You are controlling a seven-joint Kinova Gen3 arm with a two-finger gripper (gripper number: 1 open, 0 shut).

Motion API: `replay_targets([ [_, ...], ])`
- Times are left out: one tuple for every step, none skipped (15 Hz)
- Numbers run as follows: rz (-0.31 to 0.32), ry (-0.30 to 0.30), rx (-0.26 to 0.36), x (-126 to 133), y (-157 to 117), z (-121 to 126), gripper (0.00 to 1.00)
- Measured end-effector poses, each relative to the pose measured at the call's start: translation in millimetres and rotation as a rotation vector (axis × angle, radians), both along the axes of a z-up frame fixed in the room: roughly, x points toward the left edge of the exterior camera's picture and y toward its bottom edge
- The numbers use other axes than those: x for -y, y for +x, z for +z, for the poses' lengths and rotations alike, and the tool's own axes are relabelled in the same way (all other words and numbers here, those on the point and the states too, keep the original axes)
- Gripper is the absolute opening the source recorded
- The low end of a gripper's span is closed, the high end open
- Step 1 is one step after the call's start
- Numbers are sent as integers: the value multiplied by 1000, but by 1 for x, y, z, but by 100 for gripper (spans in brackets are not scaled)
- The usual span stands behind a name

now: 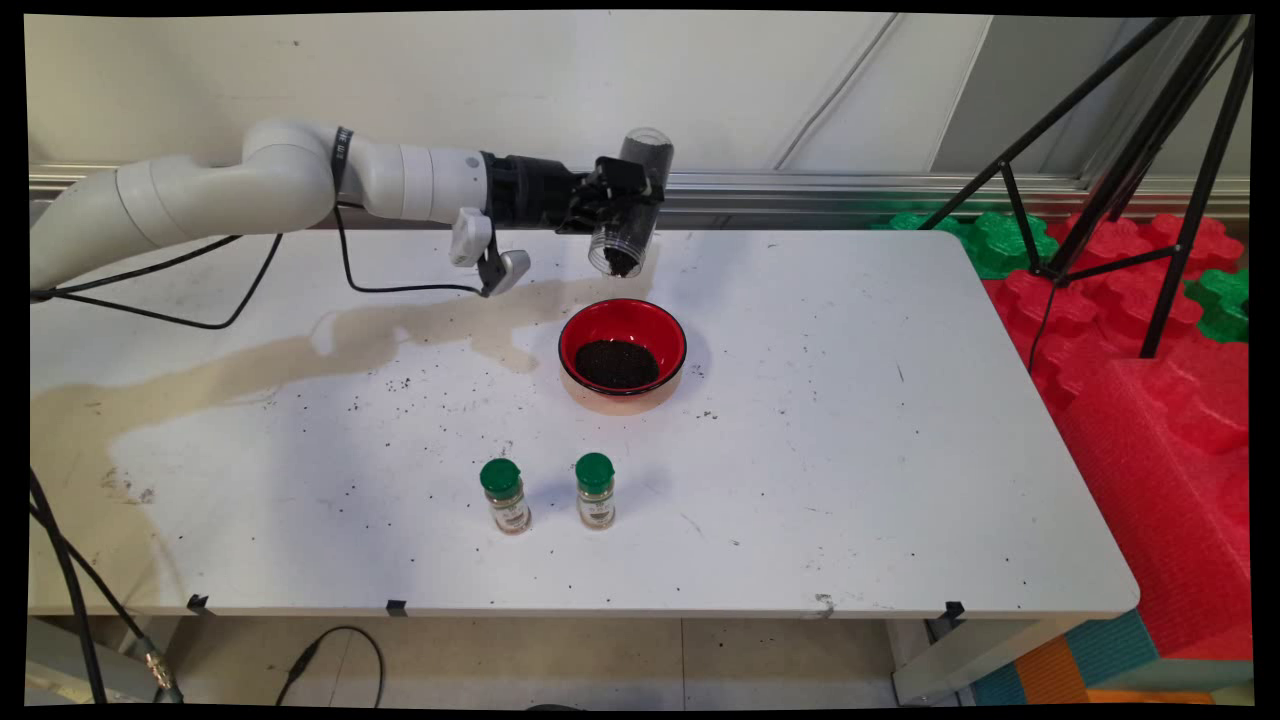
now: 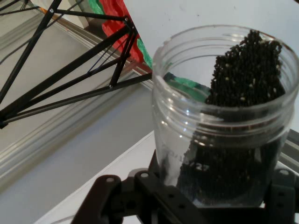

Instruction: Pour the black seasoning powder in the red bowl

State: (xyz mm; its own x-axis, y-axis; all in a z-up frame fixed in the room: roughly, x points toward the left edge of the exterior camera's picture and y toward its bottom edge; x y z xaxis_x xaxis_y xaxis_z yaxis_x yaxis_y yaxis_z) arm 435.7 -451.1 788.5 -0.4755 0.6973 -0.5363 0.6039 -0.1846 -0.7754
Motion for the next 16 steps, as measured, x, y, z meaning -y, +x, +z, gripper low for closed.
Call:
replay_targets([
  [-4,-7,6,0,-1,0,0],
  [-8,-14,10,0,-1,0,0],
  [-10,-17,13,0,-2,0,0],
  [-13,-23,17,-1,-2,-1,0],
  [-17,-28,22,-1,-3,-1,0],
  [-20,-33,26,-1,-3,-1,0],
  [-23,-38,29,-2,-4,-1,0],
  [-25,-41,31,-2,-4,-1,0],
  [-27,-45,35,-2,-4,-1,0],
  [-29,-47,37,-3,-5,-2,0],
  [-31,-51,39,-3,-5,-2,0],
  [-33,-53,41,-3,-6,-2,0],
  [-35,-56,43,-4,-6,-2,0],
  [-37,-58,45,-4,-6,-2,0],
  [-38,-61,47,-5,-7,-2,0],
  [-40,-63,49,-5,-7,-2,0],
])
